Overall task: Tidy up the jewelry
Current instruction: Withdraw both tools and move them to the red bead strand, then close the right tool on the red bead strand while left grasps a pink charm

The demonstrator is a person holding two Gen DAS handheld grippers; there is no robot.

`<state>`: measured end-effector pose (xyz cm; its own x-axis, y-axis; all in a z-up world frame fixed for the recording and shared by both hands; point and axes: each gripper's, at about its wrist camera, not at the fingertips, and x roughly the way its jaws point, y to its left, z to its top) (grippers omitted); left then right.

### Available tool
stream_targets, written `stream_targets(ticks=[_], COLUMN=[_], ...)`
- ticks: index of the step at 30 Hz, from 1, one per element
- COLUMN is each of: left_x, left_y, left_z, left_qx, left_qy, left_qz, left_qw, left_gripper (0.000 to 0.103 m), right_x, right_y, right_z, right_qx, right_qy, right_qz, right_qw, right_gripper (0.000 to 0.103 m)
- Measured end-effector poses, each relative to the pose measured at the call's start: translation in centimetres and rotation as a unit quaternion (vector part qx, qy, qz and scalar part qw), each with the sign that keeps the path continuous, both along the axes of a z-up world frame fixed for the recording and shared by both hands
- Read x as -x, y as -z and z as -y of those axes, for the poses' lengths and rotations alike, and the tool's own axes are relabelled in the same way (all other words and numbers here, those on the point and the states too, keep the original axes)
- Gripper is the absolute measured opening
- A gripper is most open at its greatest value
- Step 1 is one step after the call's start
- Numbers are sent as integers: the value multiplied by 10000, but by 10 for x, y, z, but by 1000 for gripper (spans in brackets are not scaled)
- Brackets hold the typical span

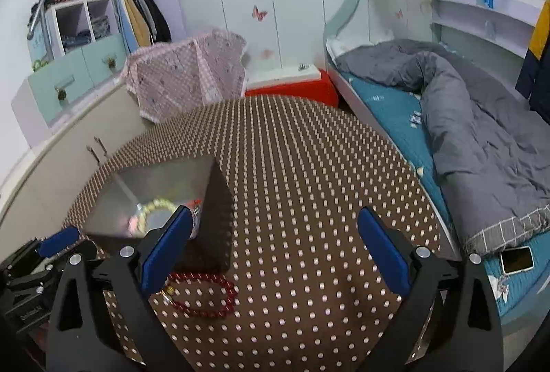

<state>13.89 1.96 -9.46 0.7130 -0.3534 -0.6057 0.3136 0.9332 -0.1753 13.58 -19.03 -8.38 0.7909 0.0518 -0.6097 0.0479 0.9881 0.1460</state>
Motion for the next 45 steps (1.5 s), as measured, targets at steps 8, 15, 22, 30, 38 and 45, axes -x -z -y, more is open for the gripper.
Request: stream_targets(ticks=[8,15,22,30,38,45], left_x=[1,-5,-7,-8,-4,-2], left_y=[24,41,44,45,46,46], left_z=[10,17,18,21,21,22], left_qx=[-49,-69,-90,-278,-329,-360], left_qy=[71,6,13,53,4,5], left_qz=[-333,-489,-576,-564,-502,-473], left_qw=[9994,9988,9983,9980,9982,9982], left_gripper=[63,63,45,28,11,11], right_x=[-3,-1,5,14,18,20], right_y=[29,45,51,55,55,53], right_z=[-13,-27,-36,-41,-25,-23], right_qx=[202,470,689,900,644,533], right_qy=[-149,-276,-434,-575,-455,-397], right_qz=[-440,-609,-668,-584,-549,-534], right_qw=[9987,9966,9944,9926,9954,9964], right_gripper=[93,88,55,25,8,8])
